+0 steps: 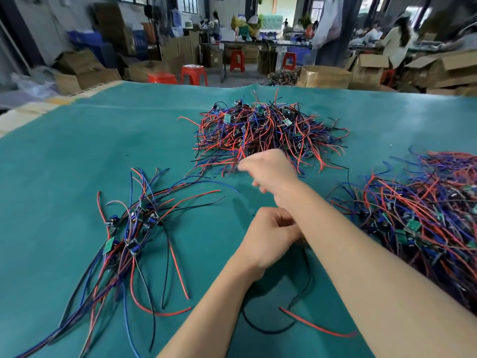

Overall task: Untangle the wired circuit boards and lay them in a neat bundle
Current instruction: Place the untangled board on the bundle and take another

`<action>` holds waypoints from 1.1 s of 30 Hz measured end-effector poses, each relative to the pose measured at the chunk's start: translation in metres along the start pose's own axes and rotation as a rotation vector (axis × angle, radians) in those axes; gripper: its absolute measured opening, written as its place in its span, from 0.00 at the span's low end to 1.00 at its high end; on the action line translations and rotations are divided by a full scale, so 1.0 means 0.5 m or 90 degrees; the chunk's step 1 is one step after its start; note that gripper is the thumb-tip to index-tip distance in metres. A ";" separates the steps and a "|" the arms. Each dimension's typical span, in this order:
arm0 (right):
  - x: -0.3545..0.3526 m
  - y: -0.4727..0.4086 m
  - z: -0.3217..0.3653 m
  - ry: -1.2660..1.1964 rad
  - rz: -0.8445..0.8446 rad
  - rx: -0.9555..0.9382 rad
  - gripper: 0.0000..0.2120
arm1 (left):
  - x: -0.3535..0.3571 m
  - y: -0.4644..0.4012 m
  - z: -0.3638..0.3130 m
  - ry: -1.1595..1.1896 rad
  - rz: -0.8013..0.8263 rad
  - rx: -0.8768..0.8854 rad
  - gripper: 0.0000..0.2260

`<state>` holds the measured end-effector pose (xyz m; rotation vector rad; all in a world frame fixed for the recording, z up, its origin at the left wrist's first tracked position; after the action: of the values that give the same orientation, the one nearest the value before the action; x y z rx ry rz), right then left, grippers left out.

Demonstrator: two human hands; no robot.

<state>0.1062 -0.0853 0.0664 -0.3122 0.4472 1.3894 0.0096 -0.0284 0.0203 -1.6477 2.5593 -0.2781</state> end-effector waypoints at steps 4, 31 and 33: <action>-0.090 0.030 -0.031 -0.156 -0.033 0.035 0.10 | -0.016 -0.012 0.005 0.055 -0.098 -0.060 0.08; -0.213 0.221 -0.156 -0.218 -0.010 -0.041 0.05 | -0.016 -0.007 0.005 0.109 0.005 -0.092 0.14; -0.195 0.217 -0.164 -0.230 -0.028 -0.014 0.05 | -0.013 -0.004 0.003 0.084 0.054 -0.079 0.12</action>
<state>-0.0220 -0.1909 0.0462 -0.0842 0.1267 1.3725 0.0144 -0.0234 0.0191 -1.6051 2.7886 -0.2346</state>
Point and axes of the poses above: each hand's wrist, its own y-axis away from the middle knuckle, its own x-axis out of the palm, z = x × y, the point moved 2 cm from there along -y, towards the middle knuckle, and after that the axes turned 4 degrees about x, right-handed, at the moved point
